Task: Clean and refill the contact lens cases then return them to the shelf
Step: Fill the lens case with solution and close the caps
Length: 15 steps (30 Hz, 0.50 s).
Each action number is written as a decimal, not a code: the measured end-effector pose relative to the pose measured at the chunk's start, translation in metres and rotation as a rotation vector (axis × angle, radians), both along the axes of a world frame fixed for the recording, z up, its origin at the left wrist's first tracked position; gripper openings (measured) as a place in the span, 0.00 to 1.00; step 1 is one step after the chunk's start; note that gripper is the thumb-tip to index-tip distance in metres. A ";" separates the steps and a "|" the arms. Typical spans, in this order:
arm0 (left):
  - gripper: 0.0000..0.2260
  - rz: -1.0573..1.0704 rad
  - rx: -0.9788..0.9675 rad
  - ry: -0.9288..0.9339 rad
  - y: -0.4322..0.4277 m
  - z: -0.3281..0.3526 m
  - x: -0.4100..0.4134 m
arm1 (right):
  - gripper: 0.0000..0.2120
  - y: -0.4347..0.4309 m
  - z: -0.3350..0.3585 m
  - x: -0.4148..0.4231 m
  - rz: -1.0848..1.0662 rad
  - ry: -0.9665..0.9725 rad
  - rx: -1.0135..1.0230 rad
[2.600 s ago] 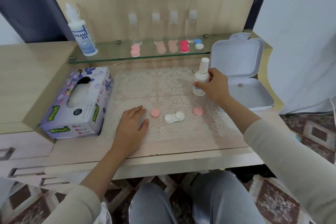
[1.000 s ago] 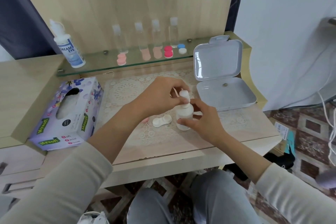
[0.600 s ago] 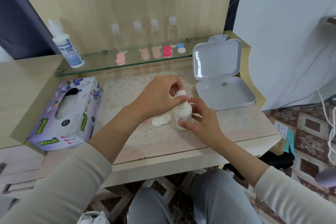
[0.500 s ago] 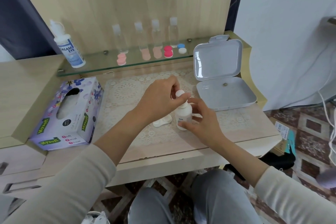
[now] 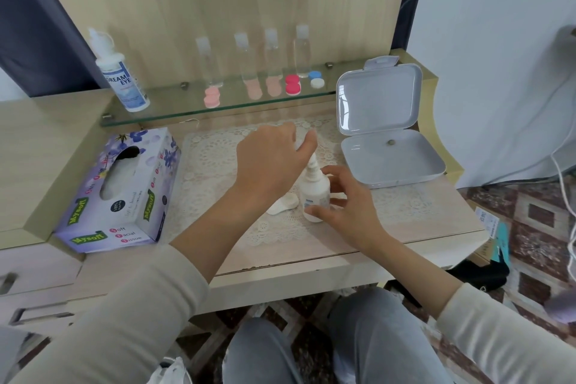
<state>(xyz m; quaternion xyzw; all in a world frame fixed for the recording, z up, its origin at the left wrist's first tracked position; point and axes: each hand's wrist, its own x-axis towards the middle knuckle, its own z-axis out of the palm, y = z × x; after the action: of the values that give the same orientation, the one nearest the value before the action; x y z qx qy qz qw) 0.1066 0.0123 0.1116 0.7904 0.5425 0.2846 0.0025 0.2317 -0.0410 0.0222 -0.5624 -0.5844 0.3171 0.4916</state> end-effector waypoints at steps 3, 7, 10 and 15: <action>0.20 -0.076 -0.030 -0.167 0.006 0.004 -0.010 | 0.26 -0.001 0.000 0.001 -0.002 0.005 -0.007; 0.13 -0.074 -0.110 -0.344 0.007 0.000 -0.039 | 0.26 -0.001 -0.002 0.000 -0.010 0.022 -0.017; 0.08 -0.022 -0.207 -0.380 0.004 -0.015 -0.067 | 0.25 -0.002 -0.004 -0.001 -0.022 0.029 -0.012; 0.08 0.080 -0.313 -0.317 0.000 -0.051 -0.112 | 0.24 -0.002 -0.005 -0.001 -0.020 0.028 -0.019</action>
<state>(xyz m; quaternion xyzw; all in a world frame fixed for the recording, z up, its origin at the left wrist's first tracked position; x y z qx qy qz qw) -0.0053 0.0127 0.0609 0.7036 0.6039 0.3173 0.1989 0.2308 -0.0432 0.0171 -0.5684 -0.5685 0.3258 0.4975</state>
